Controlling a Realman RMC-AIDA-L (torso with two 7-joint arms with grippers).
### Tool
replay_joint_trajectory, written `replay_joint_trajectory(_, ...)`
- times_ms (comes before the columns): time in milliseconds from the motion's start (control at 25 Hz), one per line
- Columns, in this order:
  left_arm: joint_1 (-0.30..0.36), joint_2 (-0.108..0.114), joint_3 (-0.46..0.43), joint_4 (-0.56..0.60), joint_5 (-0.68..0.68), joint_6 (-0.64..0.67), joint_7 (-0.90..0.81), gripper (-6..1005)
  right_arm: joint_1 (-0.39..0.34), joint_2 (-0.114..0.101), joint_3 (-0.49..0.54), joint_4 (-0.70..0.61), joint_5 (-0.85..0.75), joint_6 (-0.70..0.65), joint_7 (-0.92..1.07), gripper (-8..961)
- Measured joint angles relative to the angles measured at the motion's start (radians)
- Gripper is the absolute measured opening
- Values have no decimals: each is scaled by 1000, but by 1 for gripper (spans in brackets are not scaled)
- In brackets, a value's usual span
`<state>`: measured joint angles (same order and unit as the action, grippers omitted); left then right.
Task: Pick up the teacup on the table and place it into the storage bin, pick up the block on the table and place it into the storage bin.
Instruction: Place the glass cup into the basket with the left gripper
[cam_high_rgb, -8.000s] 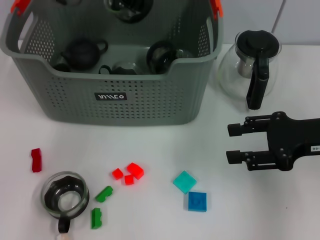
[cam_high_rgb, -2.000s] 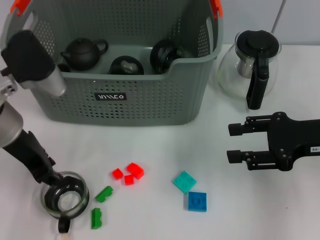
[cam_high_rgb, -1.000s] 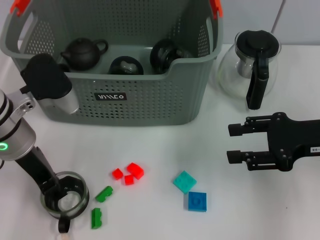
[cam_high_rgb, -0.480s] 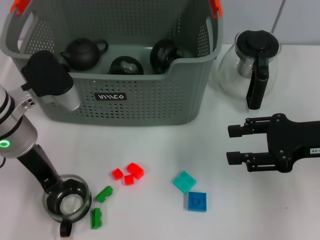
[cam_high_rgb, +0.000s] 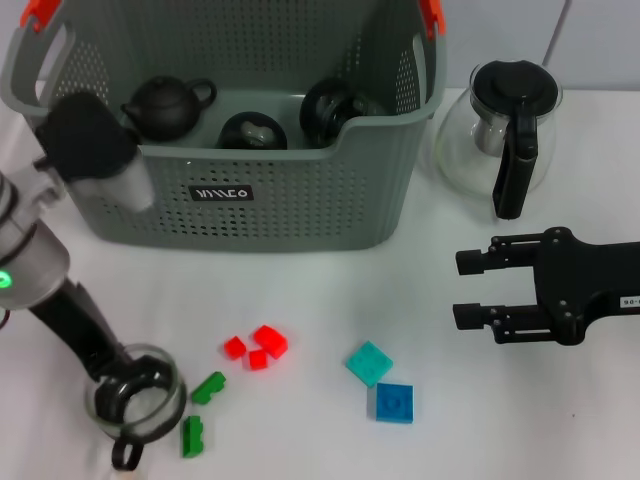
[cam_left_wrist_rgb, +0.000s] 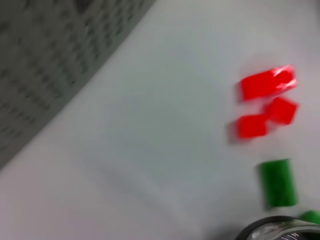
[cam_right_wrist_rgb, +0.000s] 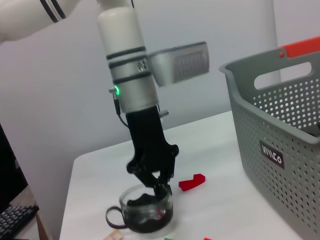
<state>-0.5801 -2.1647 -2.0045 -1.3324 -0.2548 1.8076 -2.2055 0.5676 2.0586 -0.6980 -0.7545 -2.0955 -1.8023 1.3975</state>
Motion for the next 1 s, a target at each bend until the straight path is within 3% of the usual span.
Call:
replay_joint_trajectory(160, -39, 15, -200, -69, -139, 147, 109, 60, 0, 0, 0, 0, -1, 0, 0, 684)
replay_joint_trajectory(240, -60, 35, -294, -84, -215, 201, 149, 63, -2, 0, 0, 0, -1, 0, 0, 684)
replay_joint_trajectory(440, -71, 99, -405, -52, -441, 219, 186, 73, -4, 0, 0, 0, 0, 0, -5, 683)
replay_joint_trajectory(560, -76, 118, -465, -22, -570, 213, 210, 79, -5, 0, 0, 0, 1, 0, -9, 683)
replay_joint_trajectory(800, -86, 127, -568, -2, -810, 121, 204, 91, -4, 0, 2, 1, 2, 0, -9, 683)
replay_joint_trajectory(1000, -102, 112, -532, 8, -903, -134, 130, 101, -3, 0, 2, 1, 2, 0, -9, 683)
